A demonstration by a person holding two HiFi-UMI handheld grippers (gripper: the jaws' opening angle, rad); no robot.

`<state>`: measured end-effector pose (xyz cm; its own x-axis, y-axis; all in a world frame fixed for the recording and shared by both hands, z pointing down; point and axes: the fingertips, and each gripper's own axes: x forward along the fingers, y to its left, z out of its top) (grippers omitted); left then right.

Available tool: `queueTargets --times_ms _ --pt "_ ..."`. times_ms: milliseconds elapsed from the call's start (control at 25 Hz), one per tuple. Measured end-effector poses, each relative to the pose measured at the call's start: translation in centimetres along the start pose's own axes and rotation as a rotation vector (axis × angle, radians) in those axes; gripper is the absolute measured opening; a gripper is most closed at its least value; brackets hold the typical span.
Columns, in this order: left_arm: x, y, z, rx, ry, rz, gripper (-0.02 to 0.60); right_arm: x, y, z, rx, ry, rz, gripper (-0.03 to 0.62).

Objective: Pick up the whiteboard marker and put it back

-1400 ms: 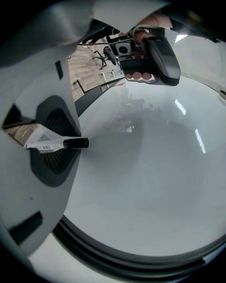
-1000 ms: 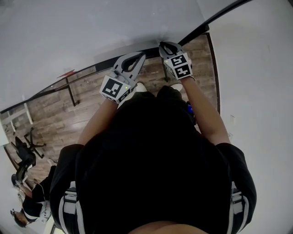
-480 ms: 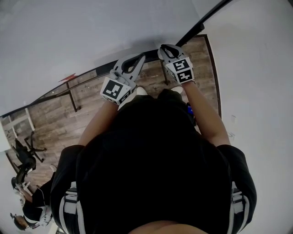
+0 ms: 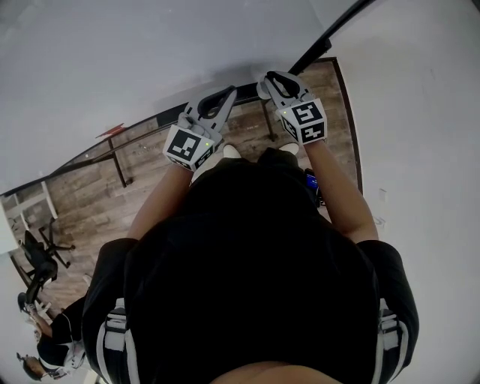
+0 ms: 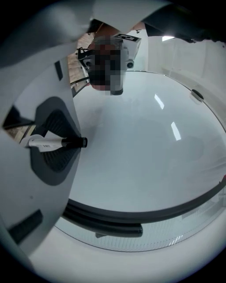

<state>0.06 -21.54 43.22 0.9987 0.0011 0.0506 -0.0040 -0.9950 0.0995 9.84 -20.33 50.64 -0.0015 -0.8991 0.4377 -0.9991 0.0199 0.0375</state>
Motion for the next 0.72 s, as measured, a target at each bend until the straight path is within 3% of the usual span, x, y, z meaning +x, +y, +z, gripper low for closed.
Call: queueTargets --times_ms 440,720 --pt "1.1 -0.4 2.2 0.045 -0.021 -0.022 0.005 -3.8 0.4 5.9 0.005 -0.121 0.016 0.061" --pt "1.8 -1.3 4.0 0.053 -0.053 -0.047 0.005 -6.6 1.0 7.4 0.006 -0.181 0.029 0.061"
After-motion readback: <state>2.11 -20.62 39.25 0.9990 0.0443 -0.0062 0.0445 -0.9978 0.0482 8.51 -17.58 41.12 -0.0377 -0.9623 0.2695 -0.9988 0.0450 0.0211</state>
